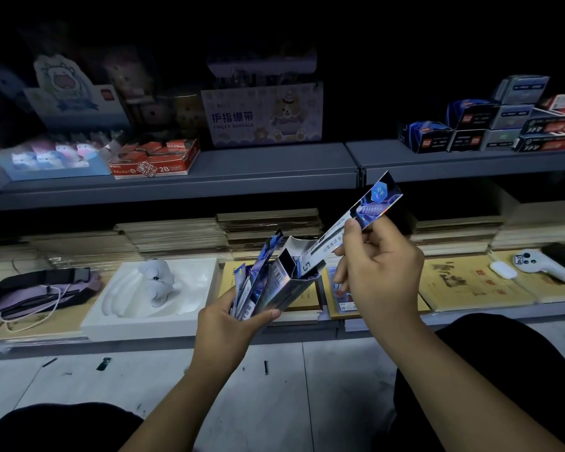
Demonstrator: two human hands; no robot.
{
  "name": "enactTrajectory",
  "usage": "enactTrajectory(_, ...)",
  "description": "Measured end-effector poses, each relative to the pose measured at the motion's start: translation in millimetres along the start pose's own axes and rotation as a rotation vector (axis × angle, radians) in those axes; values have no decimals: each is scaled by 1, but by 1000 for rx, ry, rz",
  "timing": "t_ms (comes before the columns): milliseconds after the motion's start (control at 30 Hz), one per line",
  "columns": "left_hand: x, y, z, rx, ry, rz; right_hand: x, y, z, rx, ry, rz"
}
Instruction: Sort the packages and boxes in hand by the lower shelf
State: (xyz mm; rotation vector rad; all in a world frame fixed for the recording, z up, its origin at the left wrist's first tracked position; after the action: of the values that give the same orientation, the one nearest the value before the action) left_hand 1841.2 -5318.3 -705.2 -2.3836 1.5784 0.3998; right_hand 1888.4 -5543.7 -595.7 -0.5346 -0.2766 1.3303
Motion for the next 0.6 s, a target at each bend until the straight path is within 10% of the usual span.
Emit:
enactTrajectory(400, -2, 1, -3, 12, 3, -29, 32, 9, -26, 162, 320, 358)
enactTrajectory(600, -3, 1, -5, 46, -47, -21, 15, 2, -21, 313, 67, 172)
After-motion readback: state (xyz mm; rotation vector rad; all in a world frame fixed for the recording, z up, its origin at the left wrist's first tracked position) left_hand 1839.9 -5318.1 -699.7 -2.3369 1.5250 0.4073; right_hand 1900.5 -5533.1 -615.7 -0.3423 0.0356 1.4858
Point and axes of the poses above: each hand's wrist, its own y-axis away from the middle knuckle, its own x-axis out of the palm, z = x × y, the point moved 5 cm from there along -y, towards the middle knuckle, and after that the axes turned 2 degrees about x, right-handed, at the moved point
